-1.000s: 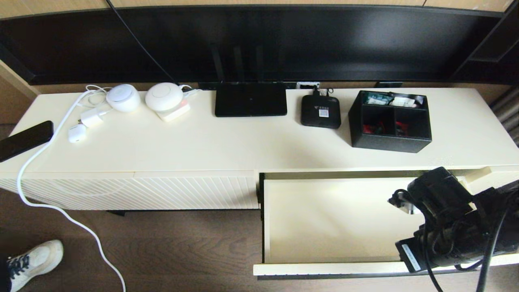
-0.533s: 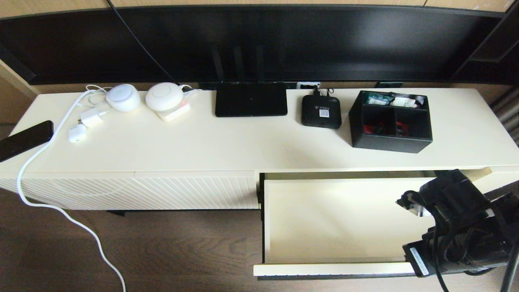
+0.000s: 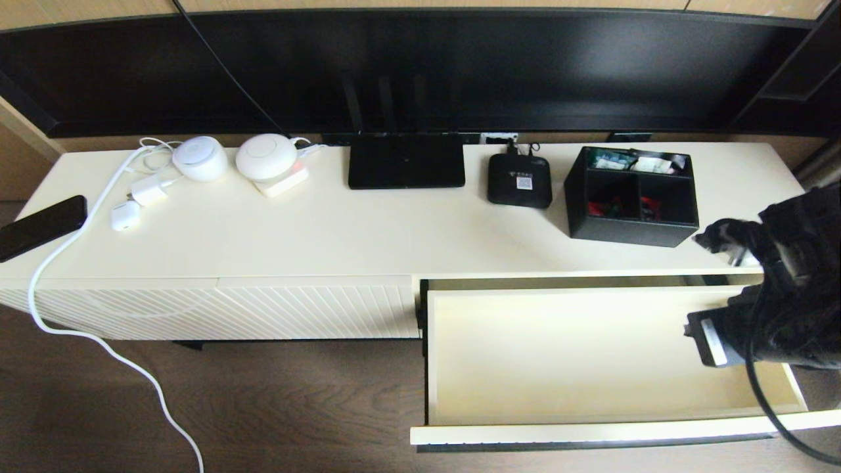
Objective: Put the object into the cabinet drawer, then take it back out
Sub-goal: Put the storage box in the drawer
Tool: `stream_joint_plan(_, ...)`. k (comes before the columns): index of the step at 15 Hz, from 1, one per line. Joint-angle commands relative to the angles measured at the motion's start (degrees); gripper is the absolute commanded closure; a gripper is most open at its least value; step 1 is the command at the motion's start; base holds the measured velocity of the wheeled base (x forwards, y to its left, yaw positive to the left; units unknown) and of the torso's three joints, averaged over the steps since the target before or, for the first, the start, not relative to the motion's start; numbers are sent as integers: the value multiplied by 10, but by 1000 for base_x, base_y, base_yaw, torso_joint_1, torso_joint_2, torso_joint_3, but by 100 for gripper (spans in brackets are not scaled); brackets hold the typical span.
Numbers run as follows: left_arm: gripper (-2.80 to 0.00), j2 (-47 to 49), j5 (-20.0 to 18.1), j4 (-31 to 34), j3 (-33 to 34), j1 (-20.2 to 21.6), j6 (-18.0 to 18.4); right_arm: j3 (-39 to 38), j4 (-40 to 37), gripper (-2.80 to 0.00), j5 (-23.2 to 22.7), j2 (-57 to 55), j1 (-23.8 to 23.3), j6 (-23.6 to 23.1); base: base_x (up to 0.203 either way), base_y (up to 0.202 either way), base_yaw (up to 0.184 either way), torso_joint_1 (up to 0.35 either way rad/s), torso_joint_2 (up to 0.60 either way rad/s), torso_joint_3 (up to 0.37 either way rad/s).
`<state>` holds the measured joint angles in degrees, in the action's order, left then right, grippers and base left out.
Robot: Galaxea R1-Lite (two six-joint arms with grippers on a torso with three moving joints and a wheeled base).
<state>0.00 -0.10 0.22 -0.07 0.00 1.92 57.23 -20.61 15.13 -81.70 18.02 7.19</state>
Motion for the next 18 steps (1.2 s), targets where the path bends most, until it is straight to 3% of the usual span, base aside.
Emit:
stream_joint_plan(1, 0, 1, 0, 0, 1, 0, 0, 86, -49, 0, 2, 25, -1, 5, 0, 0, 0, 0, 0, 0)
stream_joint_plan(8, 0, 1, 0, 0, 0, 0, 0, 323, -190, 0, 35, -61, -10, 78, 0, 0, 0, 0, 0, 0)
stream_joint_plan(14, 0, 1, 0, 0, 0, 0, 0, 452, -266, 0, 32, -170, -24, 147, 0, 0, 0, 0, 0, 0)
stream_joint_plan(15, 0, 0, 0, 0, 1, 0, 0, 461, -270, -280, 30, -175, -30, 149, 0, 0, 0, 0, 0, 0)
stream_joint_plan(18, 0, 1, 0, 0, 1, 0, 0, 507, -289, -280, 18, -202, -39, 166, 0, 0, 0, 0, 0, 0)
